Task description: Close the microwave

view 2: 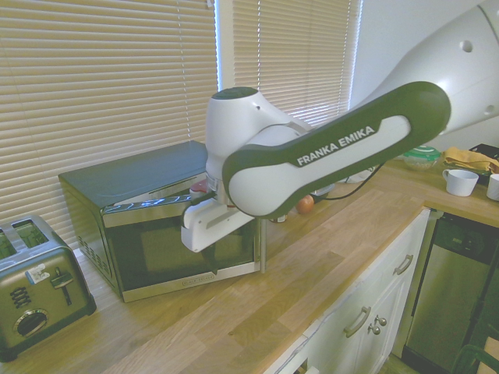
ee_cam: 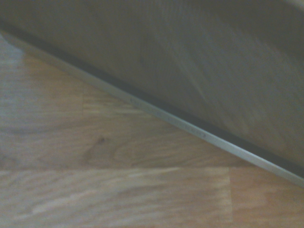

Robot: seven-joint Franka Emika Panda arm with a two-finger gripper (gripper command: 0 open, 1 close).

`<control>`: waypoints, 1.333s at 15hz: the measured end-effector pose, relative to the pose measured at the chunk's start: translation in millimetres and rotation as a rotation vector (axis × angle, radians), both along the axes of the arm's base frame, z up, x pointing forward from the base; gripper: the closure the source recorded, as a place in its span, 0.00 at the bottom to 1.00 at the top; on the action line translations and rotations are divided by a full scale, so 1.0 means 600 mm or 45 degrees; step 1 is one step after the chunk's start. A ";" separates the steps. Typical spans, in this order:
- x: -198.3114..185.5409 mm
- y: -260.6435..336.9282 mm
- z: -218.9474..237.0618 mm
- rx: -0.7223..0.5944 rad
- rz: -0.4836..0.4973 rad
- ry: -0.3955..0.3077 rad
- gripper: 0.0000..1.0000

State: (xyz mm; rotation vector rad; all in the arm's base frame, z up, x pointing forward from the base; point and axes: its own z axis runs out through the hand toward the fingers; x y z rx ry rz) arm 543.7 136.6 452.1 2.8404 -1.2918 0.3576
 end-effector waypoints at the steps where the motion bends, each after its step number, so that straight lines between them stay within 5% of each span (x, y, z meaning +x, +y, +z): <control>1: 0.018 0.001 -0.001 0.000 -0.030 -0.009 0.00; 6: 0.121 -0.054 0.003 -0.005 -0.203 -0.065 0.00; 12: 0.224 -0.089 0.014 -0.022 -0.238 -0.091 0.00; 17: 0.254 -0.110 -0.006 0.022 -0.230 -0.078 0.00; 20: 0.216 -0.115 -0.019 0.078 -0.179 -0.050 0.00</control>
